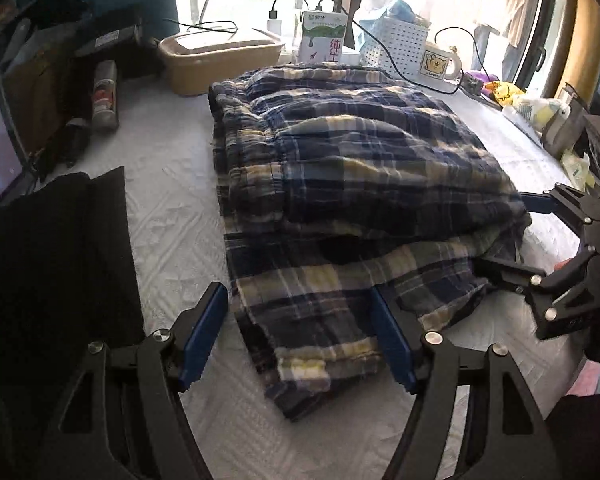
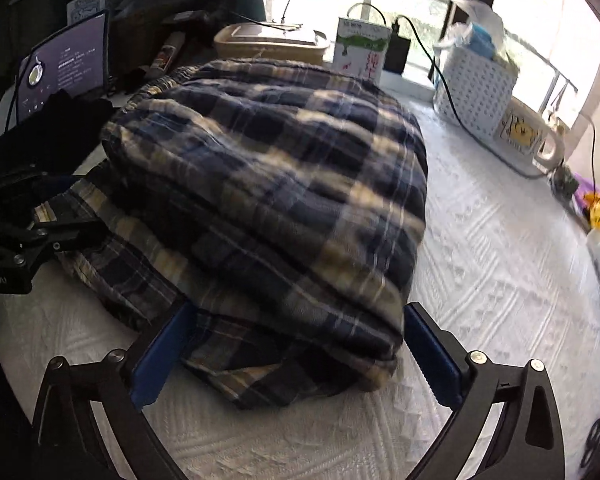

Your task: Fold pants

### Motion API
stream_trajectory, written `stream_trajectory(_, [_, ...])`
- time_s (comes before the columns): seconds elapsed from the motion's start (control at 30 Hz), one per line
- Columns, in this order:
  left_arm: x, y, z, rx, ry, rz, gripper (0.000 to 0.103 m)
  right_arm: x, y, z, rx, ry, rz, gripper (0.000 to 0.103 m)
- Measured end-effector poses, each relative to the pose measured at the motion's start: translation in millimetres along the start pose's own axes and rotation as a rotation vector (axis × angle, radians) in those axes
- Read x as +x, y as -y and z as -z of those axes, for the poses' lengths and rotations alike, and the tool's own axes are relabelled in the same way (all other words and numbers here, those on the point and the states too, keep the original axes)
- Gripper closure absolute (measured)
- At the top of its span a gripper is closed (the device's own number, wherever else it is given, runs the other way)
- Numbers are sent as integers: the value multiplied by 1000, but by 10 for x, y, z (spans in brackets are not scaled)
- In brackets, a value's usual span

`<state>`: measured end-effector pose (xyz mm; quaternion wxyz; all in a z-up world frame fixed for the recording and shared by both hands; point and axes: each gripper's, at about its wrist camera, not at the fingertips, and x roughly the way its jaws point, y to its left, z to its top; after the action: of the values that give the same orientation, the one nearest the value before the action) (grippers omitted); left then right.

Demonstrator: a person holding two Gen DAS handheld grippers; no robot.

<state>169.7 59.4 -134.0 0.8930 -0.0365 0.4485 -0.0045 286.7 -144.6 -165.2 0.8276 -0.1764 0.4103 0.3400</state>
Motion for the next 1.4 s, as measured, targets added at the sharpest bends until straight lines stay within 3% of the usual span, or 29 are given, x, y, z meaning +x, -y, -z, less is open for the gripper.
stream_trajectory(0.43, [-158, -120, 143, -32, -11, -9, 28, -128, 100, 238, 3, -21, -6, 0])
stream_trajectory(0.67, [-474, -302, 60, -169, 137, -1, 28, -317, 347, 303, 102, 16, -39, 0])
stream_trajectory(0.87, [-598, -358, -189, -187, 225, -19, 28, -510, 590, 178, 148, 83, -33, 0])
stream_trajectory(1.17, [-288, -435, -802, -173, 237, 24, 28, -455, 774, -231, 155, 159, -33, 0])
stream_trajectory(1.23, [-108, -415, -935, -165, 213, 49, 28, -371, 792, -328, 154, 162, -40, 0])
stream_trajectory(1.4, [338, -418, -1121, -155, 149, 7, 28, -56, 727, -615, 99, 137, -39, 0])
